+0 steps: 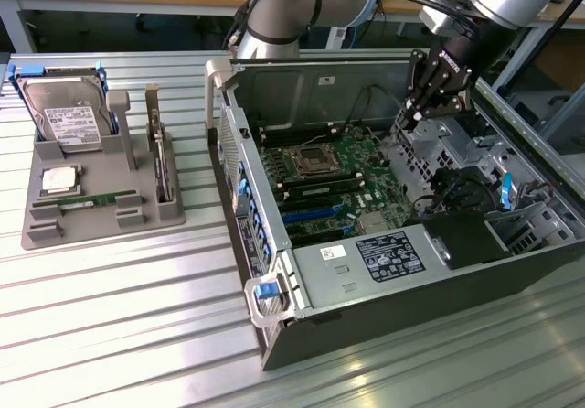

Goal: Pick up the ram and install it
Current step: 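Press down the ram until it locks into place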

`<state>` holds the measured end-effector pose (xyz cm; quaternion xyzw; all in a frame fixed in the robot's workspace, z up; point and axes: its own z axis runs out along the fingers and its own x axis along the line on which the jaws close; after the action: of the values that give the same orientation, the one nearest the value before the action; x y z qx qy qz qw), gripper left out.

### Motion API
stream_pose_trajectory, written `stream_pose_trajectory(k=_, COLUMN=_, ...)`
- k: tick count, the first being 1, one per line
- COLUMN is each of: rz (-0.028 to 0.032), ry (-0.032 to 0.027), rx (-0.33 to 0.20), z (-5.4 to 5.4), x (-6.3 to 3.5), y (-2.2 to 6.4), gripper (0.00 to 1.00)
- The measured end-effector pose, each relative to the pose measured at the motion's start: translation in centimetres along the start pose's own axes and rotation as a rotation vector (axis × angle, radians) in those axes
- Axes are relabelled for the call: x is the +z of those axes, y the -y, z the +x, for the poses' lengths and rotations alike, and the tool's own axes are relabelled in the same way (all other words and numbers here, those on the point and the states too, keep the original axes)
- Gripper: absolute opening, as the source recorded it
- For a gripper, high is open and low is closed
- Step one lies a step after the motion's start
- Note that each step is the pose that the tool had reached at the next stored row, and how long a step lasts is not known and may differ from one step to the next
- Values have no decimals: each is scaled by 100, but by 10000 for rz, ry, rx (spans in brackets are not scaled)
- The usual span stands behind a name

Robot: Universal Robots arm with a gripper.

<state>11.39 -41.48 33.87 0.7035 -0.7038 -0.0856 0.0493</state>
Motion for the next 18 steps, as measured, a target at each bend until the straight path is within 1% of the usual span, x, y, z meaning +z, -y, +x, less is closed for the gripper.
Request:
stream_pose_trajectory(k=1, rz=7, ry=20, rx=124, z=0, x=-1, y=0, gripper=11)
stream_pose_trajectory(k=2, rz=18, ry=62, rx=336, z=0, x=-1, y=0, gripper=11)
stream_pose_trajectory(k=5, rz=50, ry=134, rx=928, z=0, x=-1, y=0, gripper=11)
stream_pose_trajectory(k=6, rz=67, ry=190, rx=1274, z=0, x=0, y=0, gripper=11)
stream_pose_trajectory(k=7, rz=78, ry=232, rx=1492, z=0, x=0, y=0, gripper=11)
stream_pose_trajectory(k=9, rz=97, ry=299, rx=1869, z=0, x=4, y=1, gripper=11)
stream_pose_trajectory(k=10, rz=103, ry=324, rx=2003, z=0, x=4, y=1, gripper=11)
stream_pose_trajectory(k=12, rz=116, ry=339, rx=2212, z=0, x=6, y=2, gripper=11)
stream_pose_trajectory(k=15, rz=140, ry=423, rx=2691, z=1, x=9, y=2, gripper=11)
stream_pose_trajectory(k=17, rz=149, ry=460, rx=2882, z=1, x=11, y=3, gripper=11)
stream_pose_trajectory(k=18, rz=158, ry=494, rx=3065, z=1, x=12, y=3, gripper=11)
